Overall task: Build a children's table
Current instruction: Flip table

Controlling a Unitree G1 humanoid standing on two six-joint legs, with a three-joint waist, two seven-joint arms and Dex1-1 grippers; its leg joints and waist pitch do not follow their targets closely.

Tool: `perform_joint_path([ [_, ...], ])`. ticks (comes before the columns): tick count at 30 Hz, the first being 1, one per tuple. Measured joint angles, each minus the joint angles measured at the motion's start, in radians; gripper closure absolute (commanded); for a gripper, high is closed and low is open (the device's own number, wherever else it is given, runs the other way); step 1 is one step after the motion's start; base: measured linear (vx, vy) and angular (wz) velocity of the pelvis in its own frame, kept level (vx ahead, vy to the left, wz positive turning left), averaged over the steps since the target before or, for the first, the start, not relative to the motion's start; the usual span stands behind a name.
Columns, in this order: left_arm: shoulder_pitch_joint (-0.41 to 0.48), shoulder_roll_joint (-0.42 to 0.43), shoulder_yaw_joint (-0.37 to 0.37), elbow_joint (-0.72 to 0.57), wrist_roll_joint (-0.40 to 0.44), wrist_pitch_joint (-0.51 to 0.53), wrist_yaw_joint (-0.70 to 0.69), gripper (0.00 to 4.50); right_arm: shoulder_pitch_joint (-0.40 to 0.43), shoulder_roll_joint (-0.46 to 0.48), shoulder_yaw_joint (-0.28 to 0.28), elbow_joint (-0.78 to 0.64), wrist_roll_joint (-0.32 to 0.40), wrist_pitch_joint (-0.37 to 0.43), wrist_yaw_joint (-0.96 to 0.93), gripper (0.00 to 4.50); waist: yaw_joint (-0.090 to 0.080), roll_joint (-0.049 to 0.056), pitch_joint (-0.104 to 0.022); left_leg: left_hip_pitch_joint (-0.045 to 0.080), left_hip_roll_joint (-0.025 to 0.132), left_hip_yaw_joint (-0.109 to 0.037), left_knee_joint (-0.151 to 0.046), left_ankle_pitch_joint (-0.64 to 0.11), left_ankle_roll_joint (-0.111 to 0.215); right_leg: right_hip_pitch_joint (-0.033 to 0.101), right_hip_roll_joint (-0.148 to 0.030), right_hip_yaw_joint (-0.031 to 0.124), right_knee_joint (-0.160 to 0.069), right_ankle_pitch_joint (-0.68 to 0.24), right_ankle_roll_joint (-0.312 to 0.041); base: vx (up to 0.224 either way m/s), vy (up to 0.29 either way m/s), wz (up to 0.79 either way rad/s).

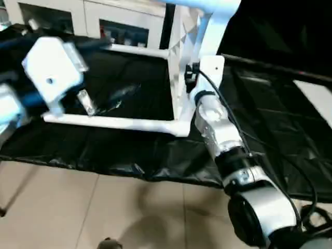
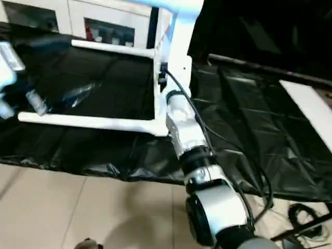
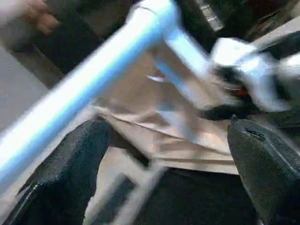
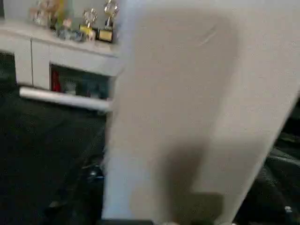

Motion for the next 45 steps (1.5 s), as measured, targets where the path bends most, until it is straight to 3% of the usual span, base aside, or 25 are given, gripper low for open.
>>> perform_joint_path([
  [5, -0.071, 0.016, -0.046, 0.163, 0.248, -0.141, 0.167, 0.0, 0.008, 0.017, -0.006, 0.048, 0.013, -0.024, 0.027, 1.52, -0.005, -0.001, 0.0, -0.001, 0.0, -0.005, 0.0, 0.0, 0.0, -0.003, 0.001, -0.003, 0.0, 0.002, -0.002, 0.0, 0.0, 0.0],
  [10, -0.129, 0.032, -0.086, 0.321, 0.349, -0.209, 0.226, 0.0, 0.019, 0.015, -0.025, 0.053, 0.036, -0.058, 0.059, 1.52, -0.001, -0.001, 0.0, -0.003, 0.0, -0.006, 0.0, 0.0, 0.0, -0.004, 0.001, -0.004, 0.0, 0.005, -0.007, 0.0, 0.0, 0.0],
  [14, -0.23, 0.039, -0.138, 0.473, 0.477, -0.305, 0.318, 0.0, 0.017, 0.0, -0.029, 0.104, 0.037, -0.095, 0.075, 1.52, 0.0, 0.001, 0.002, -0.004, 0.0, -0.007, 0.002, 0.0, 0.0, -0.004, 0.001, -0.004, 0.0, 0.006, -0.009, 0.0, 0.0, 0.0],
  [18, -0.291, 0.028, -0.165, 0.586, 0.553, -0.403, 0.375, 0.0, 0.014, -0.004, -0.043, 0.133, 0.037, -0.111, 0.074, 1.52, 0.004, 0.003, 0.003, -0.004, 0.0, -0.008, 0.002, 0.0, 0.0, -0.004, 0.001, -0.005, 0.0, 0.006, -0.01, 0.0, 0.0, 0.0],
  [28, -0.462, -0.03, -0.228, 0.817, 0.63, -0.502, 0.435, 0.0, 0.004, -0.003, -0.055, 0.175, 0.043, -0.138, 0.098, 1.68, 0.016, 0.008, 0.006, -0.004, 0.0, -0.009, 0.002, 0.0, 0.0, -0.004, 0.001, -0.005, 0.0, 0.008, -0.013, 0.0, 0.0, 0.0],
  [29, -0.474, -0.041, -0.23, 0.833, 0.629, -0.508, 0.435, 0.27, 0.004, -0.002, -0.056, 0.176, 0.048, -0.143, 0.1, 1.86, 0.018, 0.009, 0.007, -0.004, 0.0, -0.009, 0.002, 0.0, 0.0, -0.004, 0.001, -0.005, 0.0, 0.008, -0.013, 0.0, 0.0, 0.0],
  [37, -0.536, -0.127, -0.253, 0.965, 0.634, -0.567, 0.445, 0.75, -0.007, 0.003, -0.071, 0.193, 0.055, -0.167, 0.101, 2.41, 0.019, 0.017, 0.013, -0.003, 0.0, -0.009, 0.002, 0.0, 0.0, -0.005, 0.001, -0.006, 0.0, 0.009, -0.014, 0.0, 0.0, 0.0],
  [45, -0.569, -0.153, -0.254, 0.994, 0.632, -0.582, 0.452, 1.33, -0.023, -0.002, -0.081, 0.21, 0.056, -0.18, 0.101, 2.56, 0.02, 0.024, 0.017, -0.003, 0.0, -0.009, 0.002, 0.0, 0.0, -0.005, 0.001, -0.006, 0.0, 0.009, -0.015, 0.0, 0.0, 0.0],
])
